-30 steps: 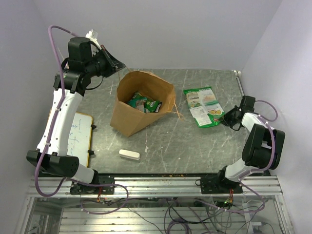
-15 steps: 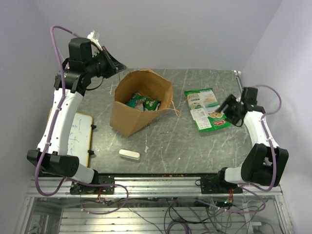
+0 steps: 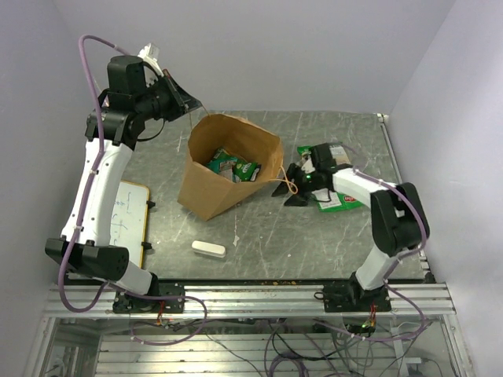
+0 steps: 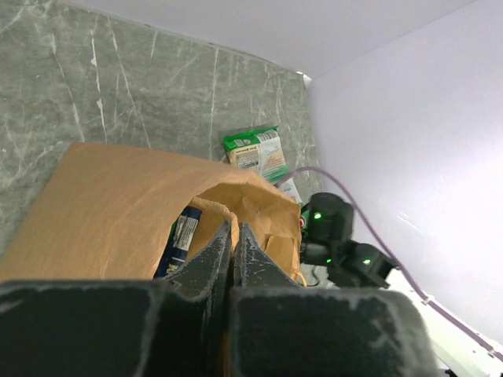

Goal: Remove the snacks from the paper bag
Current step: Place the snack at the center of the board, then adjust the paper bag at the center of the board.

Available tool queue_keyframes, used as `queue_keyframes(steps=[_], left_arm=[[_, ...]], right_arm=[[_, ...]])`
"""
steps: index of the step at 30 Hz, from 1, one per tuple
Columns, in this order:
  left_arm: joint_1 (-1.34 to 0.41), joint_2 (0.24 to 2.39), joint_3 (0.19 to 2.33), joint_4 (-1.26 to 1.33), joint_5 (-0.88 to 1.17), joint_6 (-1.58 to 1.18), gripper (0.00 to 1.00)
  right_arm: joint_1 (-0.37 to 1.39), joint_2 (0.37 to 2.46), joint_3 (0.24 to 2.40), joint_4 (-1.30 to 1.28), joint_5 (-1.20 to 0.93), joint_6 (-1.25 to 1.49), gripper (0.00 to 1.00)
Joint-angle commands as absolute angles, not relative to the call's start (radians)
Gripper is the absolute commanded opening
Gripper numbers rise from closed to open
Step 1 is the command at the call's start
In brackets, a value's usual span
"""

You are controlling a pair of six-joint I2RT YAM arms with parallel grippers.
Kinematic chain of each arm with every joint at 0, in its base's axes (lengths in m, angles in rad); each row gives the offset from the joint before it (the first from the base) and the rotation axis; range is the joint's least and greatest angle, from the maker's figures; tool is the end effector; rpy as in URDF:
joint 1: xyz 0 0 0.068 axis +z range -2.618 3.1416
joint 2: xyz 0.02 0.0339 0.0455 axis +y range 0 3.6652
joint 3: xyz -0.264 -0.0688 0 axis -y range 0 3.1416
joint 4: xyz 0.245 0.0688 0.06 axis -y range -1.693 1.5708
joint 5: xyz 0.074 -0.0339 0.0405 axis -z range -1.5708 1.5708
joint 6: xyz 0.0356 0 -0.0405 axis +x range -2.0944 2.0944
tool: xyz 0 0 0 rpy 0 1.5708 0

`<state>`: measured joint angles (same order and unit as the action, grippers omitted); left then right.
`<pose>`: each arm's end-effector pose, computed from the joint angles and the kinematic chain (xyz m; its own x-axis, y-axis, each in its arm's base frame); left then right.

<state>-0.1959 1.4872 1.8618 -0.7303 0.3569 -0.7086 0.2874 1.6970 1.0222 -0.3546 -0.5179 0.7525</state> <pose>0.2964 -0.0715 0.4847 -0.5871 -0.5051 -0.6326 0.1601 0.6935 -0.7024 0.3173 0.1122 0.1793 -0.9355 0.3427 -0.0862 0.2033 0.7215 0.6619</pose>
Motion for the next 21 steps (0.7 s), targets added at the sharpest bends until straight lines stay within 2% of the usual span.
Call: queue_keyframes(steps=[1, 14, 21], left_arm=[[-0.184, 1.49, 1.946, -0.664, 0.397, -0.677, 0.07], [-0.176, 1.591, 2.043, -0.563, 0.459, -0.705, 0.07], [-0.176, 1.664, 2.096, -0.454, 0.539, -0.718, 0.07]], right_arm=[[0.401, 1.801, 1.067, -0.162, -0.647, 0.929, 0.59], [0.596, 2.064, 1.169, 0.137, -0.607, 1.167, 0.59], [0.661, 2.189, 1.356, 0.208, -0.533, 1.263, 0.59]])
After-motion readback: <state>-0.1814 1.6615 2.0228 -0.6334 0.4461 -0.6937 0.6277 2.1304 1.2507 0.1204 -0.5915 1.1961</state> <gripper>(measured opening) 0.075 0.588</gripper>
